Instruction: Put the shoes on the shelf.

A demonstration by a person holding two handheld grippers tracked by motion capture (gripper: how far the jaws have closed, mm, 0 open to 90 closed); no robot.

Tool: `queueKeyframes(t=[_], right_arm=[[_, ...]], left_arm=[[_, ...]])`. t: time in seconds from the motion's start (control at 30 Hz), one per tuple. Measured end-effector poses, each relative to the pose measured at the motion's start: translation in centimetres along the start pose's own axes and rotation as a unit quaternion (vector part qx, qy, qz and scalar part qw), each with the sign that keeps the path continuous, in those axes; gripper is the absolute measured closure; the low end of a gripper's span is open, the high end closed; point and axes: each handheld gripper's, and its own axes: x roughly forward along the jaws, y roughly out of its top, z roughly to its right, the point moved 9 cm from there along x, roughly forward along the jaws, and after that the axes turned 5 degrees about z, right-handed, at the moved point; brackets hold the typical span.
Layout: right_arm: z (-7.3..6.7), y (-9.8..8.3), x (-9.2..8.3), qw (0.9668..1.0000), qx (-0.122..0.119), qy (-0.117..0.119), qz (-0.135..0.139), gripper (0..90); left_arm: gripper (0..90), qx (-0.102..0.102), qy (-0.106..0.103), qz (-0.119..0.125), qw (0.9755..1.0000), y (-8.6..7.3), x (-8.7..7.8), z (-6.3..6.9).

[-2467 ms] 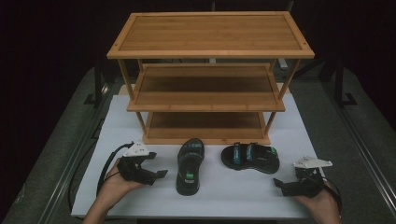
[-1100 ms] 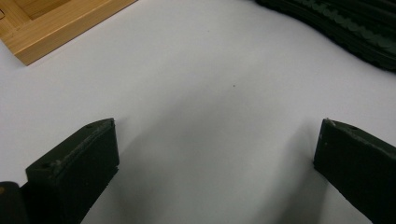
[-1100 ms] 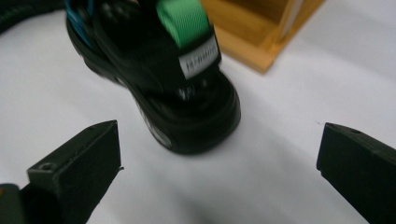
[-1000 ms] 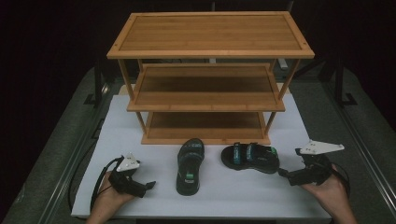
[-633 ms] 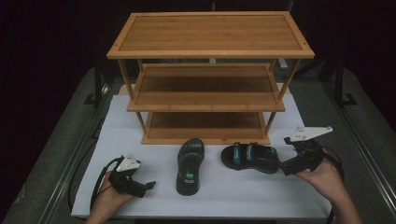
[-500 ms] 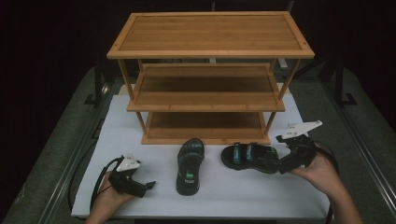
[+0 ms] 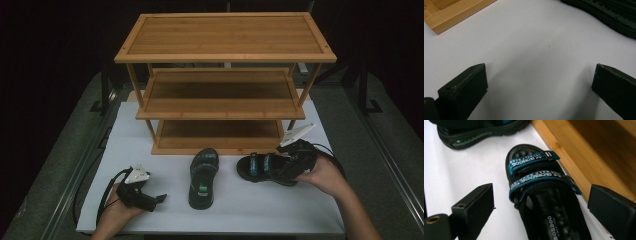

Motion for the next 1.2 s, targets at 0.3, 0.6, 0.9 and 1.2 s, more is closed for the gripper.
queueKeyframes(t=[0.3,0.6,0.9,1.2], right_arm=[[0.6,0.1,1.3,0.9998,-0.009,0.006,-0.018,23.6],[0.8,0.1,0.9,0.9997,-0.011,-0.011,-0.018,47.8],[0.3,0.3,0.5,0.9993,0.010,-0.029,-0.020,62.2],[-2.1,2.9,1.8,0.9996,0.003,-0.025,-0.013,62.6]], left_arm=[[0.0,-0.002,0.001,0.001,1.0000,0.0,0.0,0.0],[0.0,-0.002,0.000,0.001,1.0000,0.0,0.0,0.0],[0.0,-0.001,0.000,0.001,1.0000,0.0,0.0,0.0],[0.0,-0.002,0.000,0.000,1.0000,0.0,0.0,0.0]])
